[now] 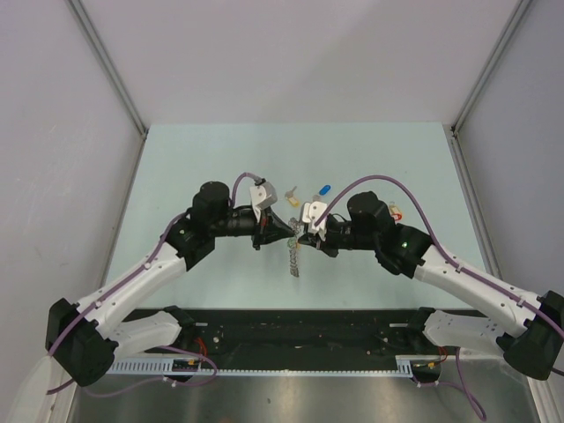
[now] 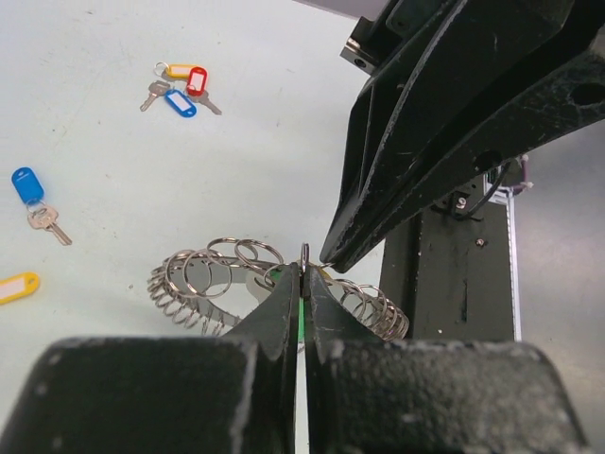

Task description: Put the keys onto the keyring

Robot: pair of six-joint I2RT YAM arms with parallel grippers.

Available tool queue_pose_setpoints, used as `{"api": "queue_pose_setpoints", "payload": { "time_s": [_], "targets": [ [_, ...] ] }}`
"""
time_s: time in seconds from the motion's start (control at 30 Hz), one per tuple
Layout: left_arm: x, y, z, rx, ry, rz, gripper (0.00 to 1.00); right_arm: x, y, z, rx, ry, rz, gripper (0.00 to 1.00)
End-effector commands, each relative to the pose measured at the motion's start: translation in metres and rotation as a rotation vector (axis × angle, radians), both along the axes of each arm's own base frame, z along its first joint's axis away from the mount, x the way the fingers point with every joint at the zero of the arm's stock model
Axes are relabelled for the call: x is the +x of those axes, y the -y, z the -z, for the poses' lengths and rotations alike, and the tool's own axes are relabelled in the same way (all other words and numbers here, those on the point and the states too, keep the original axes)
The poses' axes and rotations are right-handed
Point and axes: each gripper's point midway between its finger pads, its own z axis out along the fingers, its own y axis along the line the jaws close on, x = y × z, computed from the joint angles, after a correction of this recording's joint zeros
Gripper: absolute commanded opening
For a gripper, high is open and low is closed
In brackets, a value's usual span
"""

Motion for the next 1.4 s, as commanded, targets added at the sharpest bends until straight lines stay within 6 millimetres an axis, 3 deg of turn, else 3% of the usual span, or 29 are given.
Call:
{"api": "queue_pose_setpoints", "payload": {
  "time_s": [0.0,0.17,0.4,0.9,1.1,1.37],
  "targets": [
    [0.007,0.003,-0.048,-0.138,0.128,-0.020,0.01,0.001,-0.003,-0.014,0.029,0.010,0.016,0.00],
    [0.005,0.003,-0.049,-0.151,0.131,-0.015,0.00,0.005,-0.004,-0.021,0.071,0.024,0.045,0.09],
    [0.003,0.004,-0.048,-0.155,0.131,0.002,0.00,0.011,-0.005,-0.026,0.106,0.048,0.079,0.13],
    [0.003,0.005,-0.047,-0.159,0.128,0.009,0.00,0.020,-0.003,-0.034,0.169,0.081,0.154,0.15],
    [0.003,0.005,-0.047,-0.160,0.127,0.009,0.01,0.022,-0.002,-0.040,0.200,0.083,0.175,0.24],
    [0.002,0.005,-0.047,-0.164,0.129,0.013,0.00,0.023,0.000,-0.036,0.195,0.075,0.193,0.25]
  ]
}}
